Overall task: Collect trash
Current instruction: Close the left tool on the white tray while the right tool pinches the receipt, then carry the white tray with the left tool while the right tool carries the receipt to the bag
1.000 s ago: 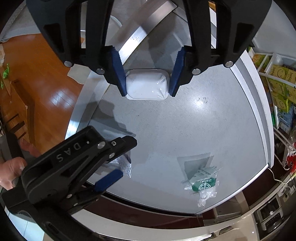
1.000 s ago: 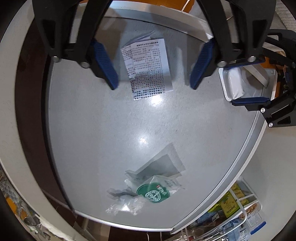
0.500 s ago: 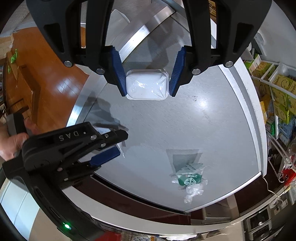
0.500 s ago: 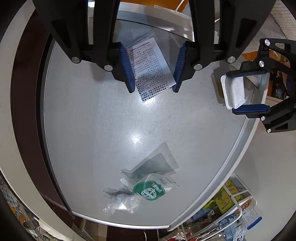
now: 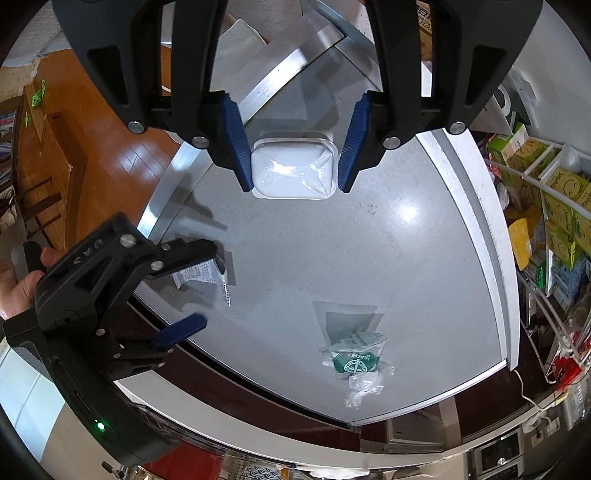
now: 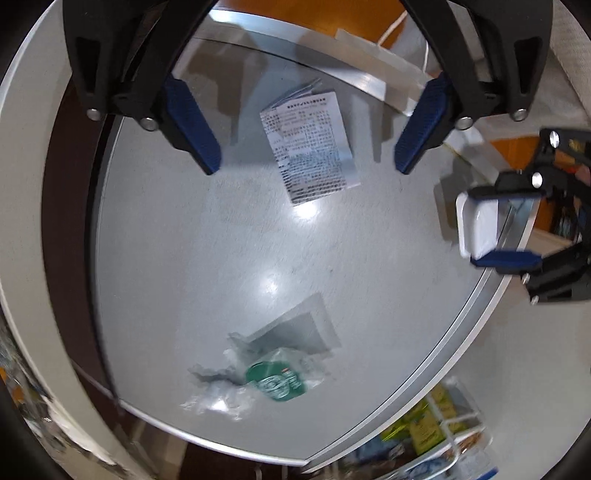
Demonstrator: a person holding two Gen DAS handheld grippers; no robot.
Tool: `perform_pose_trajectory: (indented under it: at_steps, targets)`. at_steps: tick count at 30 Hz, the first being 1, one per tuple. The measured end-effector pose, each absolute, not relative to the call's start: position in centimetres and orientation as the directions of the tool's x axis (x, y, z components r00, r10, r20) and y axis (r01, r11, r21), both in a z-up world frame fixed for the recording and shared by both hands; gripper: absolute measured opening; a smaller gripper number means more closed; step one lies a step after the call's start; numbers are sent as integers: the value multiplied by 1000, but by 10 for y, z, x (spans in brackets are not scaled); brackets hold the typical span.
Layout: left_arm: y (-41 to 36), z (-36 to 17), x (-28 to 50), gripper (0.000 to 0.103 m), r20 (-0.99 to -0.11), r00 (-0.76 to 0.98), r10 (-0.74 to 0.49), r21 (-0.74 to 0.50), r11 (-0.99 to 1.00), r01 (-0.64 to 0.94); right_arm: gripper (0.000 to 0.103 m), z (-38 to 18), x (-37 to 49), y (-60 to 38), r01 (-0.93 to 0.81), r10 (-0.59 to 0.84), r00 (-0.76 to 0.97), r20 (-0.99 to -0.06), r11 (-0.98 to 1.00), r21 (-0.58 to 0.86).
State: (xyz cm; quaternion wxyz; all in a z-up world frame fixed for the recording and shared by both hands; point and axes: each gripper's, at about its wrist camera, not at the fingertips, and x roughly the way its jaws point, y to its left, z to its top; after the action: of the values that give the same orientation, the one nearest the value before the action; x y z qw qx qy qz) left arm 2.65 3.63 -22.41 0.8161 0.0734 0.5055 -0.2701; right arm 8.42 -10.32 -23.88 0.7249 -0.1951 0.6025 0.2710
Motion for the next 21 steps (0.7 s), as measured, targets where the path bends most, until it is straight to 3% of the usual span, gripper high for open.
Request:
perform_pose_trajectory:
  at_steps: [7, 9, 13, 16, 21]
  targets:
    - [39, -227, 29, 48, -866, 338, -367, -161, 847, 507, 71, -250, 88, -86, -716, 129, 57, -990, 696, 49]
    - [42, -226, 29, 48, -866, 340, -367, -163, 850, 501, 61, -253, 90, -85, -720, 141, 32, -989, 690, 76]
    - [45, -225, 31, 48, -865, 340, -369, -171, 854, 491, 58, -254, 95, -84, -732, 141, 21, -990, 676, 81]
    - [46, -225, 32, 48, -866, 342, -366, -169, 855, 490, 41, -254, 100, -87, -727, 144, 24, -989, 682, 82]
    - [44, -224, 32, 48, -864, 345, -366, -164, 854, 494, 39, -256, 101, -89, -728, 159, 12, -987, 679, 101]
